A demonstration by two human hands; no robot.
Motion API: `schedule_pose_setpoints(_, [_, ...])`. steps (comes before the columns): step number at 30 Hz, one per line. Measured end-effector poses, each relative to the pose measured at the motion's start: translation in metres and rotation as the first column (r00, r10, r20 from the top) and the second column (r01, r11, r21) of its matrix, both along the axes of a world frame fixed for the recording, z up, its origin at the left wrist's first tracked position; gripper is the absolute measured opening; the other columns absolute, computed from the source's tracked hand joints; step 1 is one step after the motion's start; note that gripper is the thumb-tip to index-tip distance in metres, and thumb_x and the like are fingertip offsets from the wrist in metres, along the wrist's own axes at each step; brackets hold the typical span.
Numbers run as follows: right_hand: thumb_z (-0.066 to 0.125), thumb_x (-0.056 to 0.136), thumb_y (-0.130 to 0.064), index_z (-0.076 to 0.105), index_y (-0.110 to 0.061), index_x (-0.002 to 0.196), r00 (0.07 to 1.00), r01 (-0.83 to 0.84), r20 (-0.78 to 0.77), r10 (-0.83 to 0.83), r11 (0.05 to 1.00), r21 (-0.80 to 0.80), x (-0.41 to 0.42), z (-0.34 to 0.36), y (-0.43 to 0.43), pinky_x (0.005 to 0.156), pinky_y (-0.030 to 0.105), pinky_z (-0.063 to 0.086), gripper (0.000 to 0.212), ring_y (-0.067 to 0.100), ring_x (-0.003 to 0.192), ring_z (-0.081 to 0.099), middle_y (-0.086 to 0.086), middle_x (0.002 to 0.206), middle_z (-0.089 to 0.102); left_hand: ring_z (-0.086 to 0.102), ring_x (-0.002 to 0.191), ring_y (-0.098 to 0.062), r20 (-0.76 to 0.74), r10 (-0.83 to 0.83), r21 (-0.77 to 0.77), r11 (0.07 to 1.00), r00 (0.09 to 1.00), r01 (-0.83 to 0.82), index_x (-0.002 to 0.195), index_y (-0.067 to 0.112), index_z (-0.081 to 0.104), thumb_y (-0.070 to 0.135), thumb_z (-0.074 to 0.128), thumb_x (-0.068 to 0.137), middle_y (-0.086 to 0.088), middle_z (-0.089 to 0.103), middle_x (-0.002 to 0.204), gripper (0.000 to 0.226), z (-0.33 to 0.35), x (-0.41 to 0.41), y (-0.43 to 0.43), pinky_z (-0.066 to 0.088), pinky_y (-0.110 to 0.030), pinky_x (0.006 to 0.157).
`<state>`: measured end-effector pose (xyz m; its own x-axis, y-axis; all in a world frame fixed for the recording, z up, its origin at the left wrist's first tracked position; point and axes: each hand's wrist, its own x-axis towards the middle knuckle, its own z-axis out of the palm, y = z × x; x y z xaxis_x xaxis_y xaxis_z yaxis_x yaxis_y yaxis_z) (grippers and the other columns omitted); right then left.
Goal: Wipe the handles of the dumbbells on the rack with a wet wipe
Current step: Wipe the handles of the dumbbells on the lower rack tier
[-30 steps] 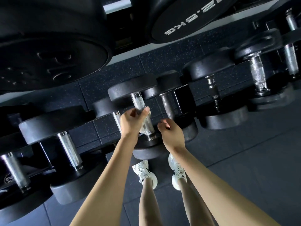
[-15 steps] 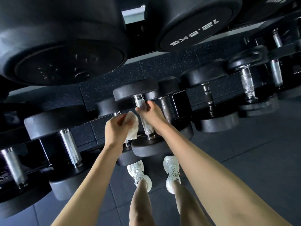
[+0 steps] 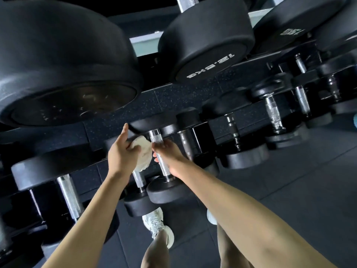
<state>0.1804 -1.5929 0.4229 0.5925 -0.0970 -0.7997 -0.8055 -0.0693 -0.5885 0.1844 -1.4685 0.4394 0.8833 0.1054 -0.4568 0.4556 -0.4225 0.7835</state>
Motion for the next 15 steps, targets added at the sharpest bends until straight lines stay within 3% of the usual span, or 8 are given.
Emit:
schedule_pose_setpoints(3, [0.048,0.087,-0.013,0.054,-0.009,0.076,1.000,-0.013,-0.009,0.013,1.000,-0.002,0.001,-0.001,-0.003,0.043,0.012,0.040,0.013,0.010,0.059,0.048,0.002,0.069,0.052,0.048,0.084,-0.014,0.005,0.024,-0.075,0.997,1.000,-0.023,0.146,0.030,0.030,-0.002,0.055,0.084,0.012,0.051,0.080,0.074,-0.008,-0.002,0.002,0.039,-0.027,0.071])
schedule_pose_setpoints(6, [0.050,0.092,-0.016,0.060,0.003,0.099,0.999,-0.036,-0.007,0.036,0.999,0.018,0.001,0.007,-0.014,0.042,0.010,0.039,0.023,0.012,0.064,0.052,0.004,0.075,0.055,0.045,0.083,-0.015,0.010,0.030,-0.122,0.992,1.000,-0.028,0.145,0.038,0.030,-0.003,0.054,0.084,0.003,0.046,0.090,0.077,-0.011,-0.006,-0.001,0.035,-0.033,0.075])
schedule_pose_setpoints(8, [0.053,0.094,-0.023,0.059,0.002,0.110,0.998,-0.064,-0.024,0.064,0.998,-0.003,-0.001,0.016,-0.025,0.039,0.008,0.037,0.030,0.017,0.069,0.058,0.009,0.083,0.061,0.042,0.079,-0.017,0.005,0.067,-0.135,0.989,0.998,-0.066,0.143,0.038,0.033,-0.005,0.054,0.085,-0.001,0.044,0.086,0.075,-0.008,-0.008,-0.009,0.034,-0.034,0.072])
schedule_pose_setpoints(13, [0.055,0.093,-0.020,0.059,-0.006,0.103,1.000,-0.005,0.007,0.005,1.000,0.015,-0.008,0.030,-0.069,0.045,0.013,0.042,0.018,0.010,0.061,0.051,0.000,0.072,0.054,0.045,0.073,-0.018,0.006,0.112,-0.219,0.970,0.994,-0.108,0.134,0.045,0.043,-0.008,0.054,0.083,-0.005,0.052,0.081,0.074,0.008,-0.012,-0.047,0.039,-0.033,0.067])
schedule_pose_setpoints(15, [0.054,0.094,-0.017,0.058,-0.008,0.089,1.000,-0.022,0.017,0.022,1.000,-0.011,-0.007,0.040,-0.094,0.049,0.015,0.043,0.011,0.011,0.061,0.051,0.000,0.071,0.053,0.050,0.070,-0.016,0.002,0.095,-0.251,0.964,0.995,-0.092,0.130,0.048,0.043,-0.010,0.052,0.084,-0.006,0.059,0.080,0.075,0.017,-0.009,-0.071,0.043,-0.032,0.064])
